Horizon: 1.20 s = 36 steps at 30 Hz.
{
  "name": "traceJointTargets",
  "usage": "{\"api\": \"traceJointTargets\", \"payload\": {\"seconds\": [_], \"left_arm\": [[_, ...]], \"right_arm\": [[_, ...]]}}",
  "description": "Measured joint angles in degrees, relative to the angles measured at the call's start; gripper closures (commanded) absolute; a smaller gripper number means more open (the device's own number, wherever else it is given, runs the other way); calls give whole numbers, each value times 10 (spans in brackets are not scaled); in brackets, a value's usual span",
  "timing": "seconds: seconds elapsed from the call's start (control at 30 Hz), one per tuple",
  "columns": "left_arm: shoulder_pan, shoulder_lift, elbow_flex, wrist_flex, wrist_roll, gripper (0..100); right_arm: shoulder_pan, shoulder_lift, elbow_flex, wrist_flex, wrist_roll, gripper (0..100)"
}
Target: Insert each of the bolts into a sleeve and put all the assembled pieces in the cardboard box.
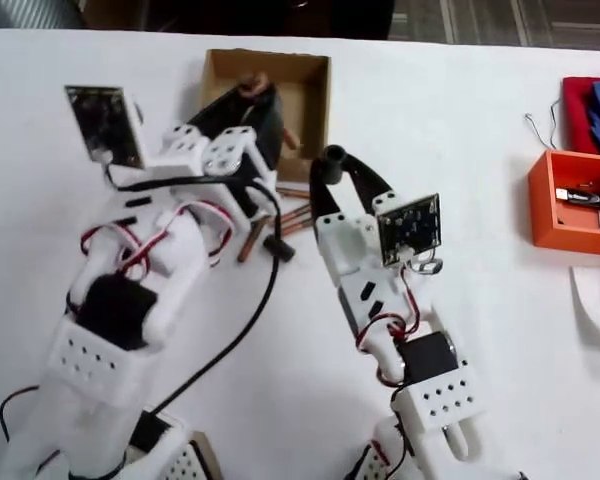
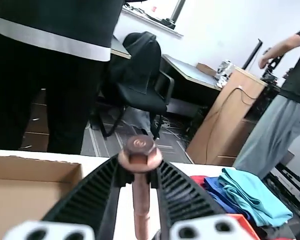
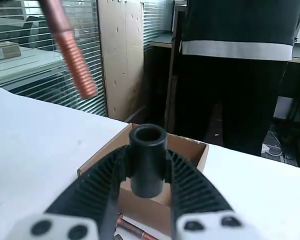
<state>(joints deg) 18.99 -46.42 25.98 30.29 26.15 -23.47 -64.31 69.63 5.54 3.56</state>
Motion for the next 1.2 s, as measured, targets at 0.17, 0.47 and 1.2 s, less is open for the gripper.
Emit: {"api": "traceJointTargets", "payload": {"seconds": [0.17,0.47,1.2], "left_arm": [[15,48,-32,0,-32,974],[46,75,-40,25,-53,974],[68,120,-61,-7,-53,974]], "right_arm": [[0,0,0,0,24,978],[3,0,0,1,47,978],[1,0,1,1,47,978]]}}
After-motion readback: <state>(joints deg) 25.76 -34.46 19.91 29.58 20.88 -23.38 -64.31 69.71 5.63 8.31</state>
